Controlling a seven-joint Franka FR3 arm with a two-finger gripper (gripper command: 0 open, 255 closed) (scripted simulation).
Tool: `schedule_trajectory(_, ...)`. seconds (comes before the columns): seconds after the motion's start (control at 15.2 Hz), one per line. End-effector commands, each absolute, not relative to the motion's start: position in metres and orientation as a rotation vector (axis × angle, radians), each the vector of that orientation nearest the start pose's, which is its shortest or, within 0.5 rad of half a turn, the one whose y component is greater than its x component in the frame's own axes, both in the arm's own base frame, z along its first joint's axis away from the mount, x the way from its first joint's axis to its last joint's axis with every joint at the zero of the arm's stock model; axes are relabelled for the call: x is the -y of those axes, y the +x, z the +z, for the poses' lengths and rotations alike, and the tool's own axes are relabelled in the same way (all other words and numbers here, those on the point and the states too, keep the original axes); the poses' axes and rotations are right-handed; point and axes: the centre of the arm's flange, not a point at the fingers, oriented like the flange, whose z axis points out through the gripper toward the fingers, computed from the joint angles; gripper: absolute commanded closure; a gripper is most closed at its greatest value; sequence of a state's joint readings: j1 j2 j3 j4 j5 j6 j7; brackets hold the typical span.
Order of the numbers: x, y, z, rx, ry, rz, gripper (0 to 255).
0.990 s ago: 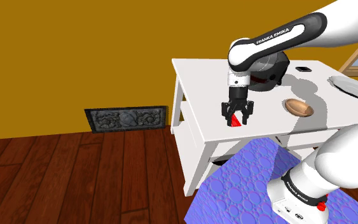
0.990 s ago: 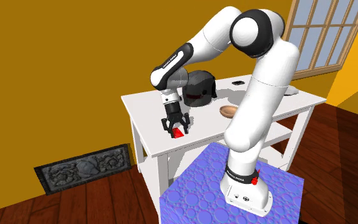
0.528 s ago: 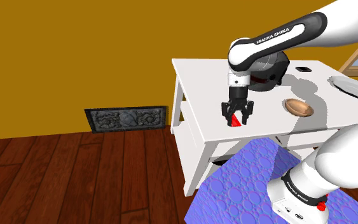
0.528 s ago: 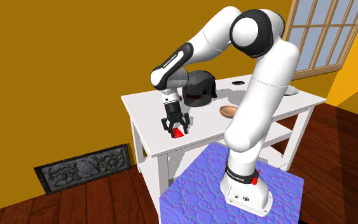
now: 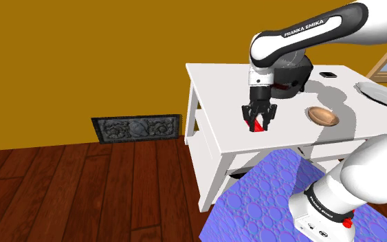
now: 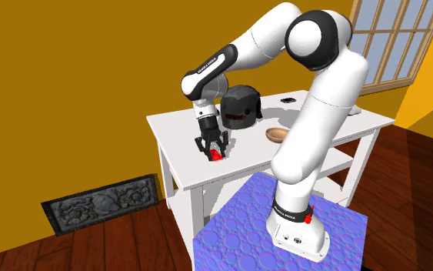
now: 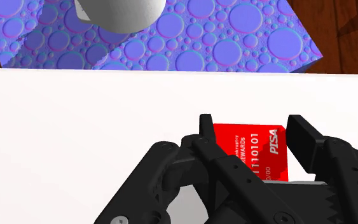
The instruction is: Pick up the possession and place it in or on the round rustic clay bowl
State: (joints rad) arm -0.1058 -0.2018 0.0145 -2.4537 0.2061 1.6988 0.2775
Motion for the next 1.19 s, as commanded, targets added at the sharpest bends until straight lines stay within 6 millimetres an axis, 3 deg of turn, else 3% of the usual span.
schedule_trajectory(0.0, 0.016, 0.387, 0.357, -0.65, -2.812, 0.841, 255)
schedule_trajectory(0.92, 0.016, 0.387, 0.431, -0.65, -2.812, 0.841, 255)
schedule_trajectory(1.12, 0.051, 0.37, 0.432, -0.65, -2.812, 0.841, 255)
